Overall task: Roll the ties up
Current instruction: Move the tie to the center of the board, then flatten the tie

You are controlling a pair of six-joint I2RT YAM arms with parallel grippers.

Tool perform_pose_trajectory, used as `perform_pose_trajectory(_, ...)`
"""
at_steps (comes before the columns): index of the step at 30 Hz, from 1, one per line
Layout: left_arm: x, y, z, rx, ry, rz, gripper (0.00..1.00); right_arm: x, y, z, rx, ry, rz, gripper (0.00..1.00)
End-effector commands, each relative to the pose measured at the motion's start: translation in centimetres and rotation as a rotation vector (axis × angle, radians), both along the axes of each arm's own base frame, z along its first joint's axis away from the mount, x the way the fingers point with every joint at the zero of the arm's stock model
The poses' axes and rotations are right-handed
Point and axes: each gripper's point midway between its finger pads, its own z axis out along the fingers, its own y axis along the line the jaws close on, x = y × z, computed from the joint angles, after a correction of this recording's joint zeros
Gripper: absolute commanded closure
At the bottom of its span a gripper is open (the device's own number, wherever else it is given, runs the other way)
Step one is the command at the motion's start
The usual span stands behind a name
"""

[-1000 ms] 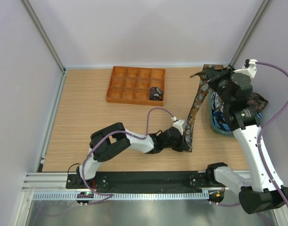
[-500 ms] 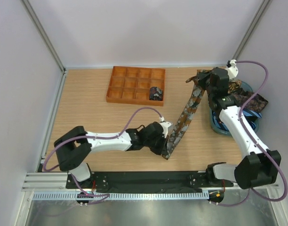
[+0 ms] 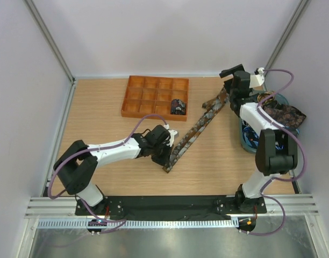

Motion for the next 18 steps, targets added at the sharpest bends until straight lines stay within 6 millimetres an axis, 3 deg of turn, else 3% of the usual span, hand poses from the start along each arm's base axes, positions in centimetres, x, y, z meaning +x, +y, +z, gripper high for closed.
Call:
perform_pose_trajectory(1,0.0,-0.3,-0.3,0.011,0.009,-0.037,1.0,3.7,-3.1,5.6,0.082,-0.213,-0.046,0.0)
perform_pose_trajectory(4,-0.2,0.2,-0.7,0.028,0.011,-0.031,1.0,4.5,-2.5,6.4,0.019,-0.224,0.012,0.0)
perform_pose_trajectory(9,-0.1,0.7,-0.1,0.018,-0.017,-0.005,0.91,3.1,-0.8,7.0,-0.092,-0.146,0.148,0.03)
perform_pose_trajectory(11,-0.4,1.1,0.2,0.018,-0.018,0.001,0.89,2.2,-0.6,5.6,-0.162,-0.059,0.201,0.11)
perform_pose_trajectory(12,-0.4,1.3,0.3,0.022,-0.02,0.003,0.89,2.0,-0.3,5.7,-0.182,-0.036,0.23,0.15)
perform_pose_trajectory(13,-0.6,1.7,0.3,0.034,-0.018,0.013,0.89,1.0,0.1,3.6,-0.208,0.074,0.266,0.19)
perform_pose_trajectory(14,-0.7,2.1,0.1,0.046,-0.014,0.024,0.89,0.7,0.5,3.0,-0.224,0.109,0.285,0.23)
perform_pose_trajectory(16,-0.7,2.6,0.1,0.055,-0.019,0.057,0.9,-0.1,0.8,1.8,-0.261,0.186,0.278,0.24)
perform_pose_trajectory(18,-1.0,3.6,-0.6,0.076,-0.018,0.087,0.9,-1.6,2.5,0.2,-0.319,0.27,0.316,0.24)
